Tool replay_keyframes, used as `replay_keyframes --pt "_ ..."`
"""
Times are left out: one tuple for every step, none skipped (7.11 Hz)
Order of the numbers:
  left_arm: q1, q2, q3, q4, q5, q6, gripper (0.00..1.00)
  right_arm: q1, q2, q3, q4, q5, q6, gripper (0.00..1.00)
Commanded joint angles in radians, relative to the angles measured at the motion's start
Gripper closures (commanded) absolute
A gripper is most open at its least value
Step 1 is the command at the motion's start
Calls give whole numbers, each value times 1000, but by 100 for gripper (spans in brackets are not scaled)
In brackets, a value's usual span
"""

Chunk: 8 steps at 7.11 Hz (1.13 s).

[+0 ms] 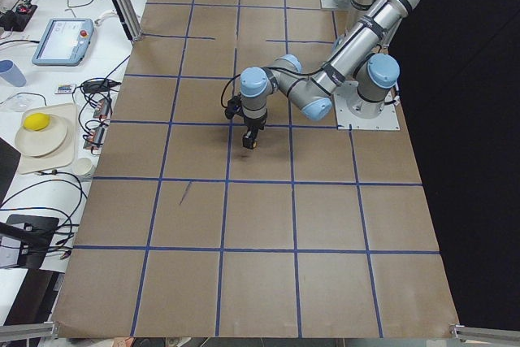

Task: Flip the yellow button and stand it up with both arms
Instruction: 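Grasp the yellow-capped button's black body with the left gripper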

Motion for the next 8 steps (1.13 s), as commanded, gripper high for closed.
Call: replay_keyframes --pt "-1 -5 -1 -1 -18 -103 5 -2 17 2 -3 -10 -9 0" --pt "-1 -8 7 -1 -18 -103 10 1 40 -5 -9 13 6 0" --pt "-1 -10 5 -1 -18 -105 14 1 46 -12 -20 13 6 0" --pt "-7 -7 2 -4 -17 -102 29 1 40 -3 -32 15 8 0" --pt "-7 -8 4 -2 -17 -91 44 1 37 -4 -31 15 9 0" --pt "-7 -10 7 1 -17 -86 59 1 37 -15 -31 27 11 0" --pt "-7 -8 7 3 -18 -85 70 -2 43 -22 -37 92 21 0" --pt "-7 -7 8 3 -18 -85 72 -3 45 -24 -32 114 73 0"
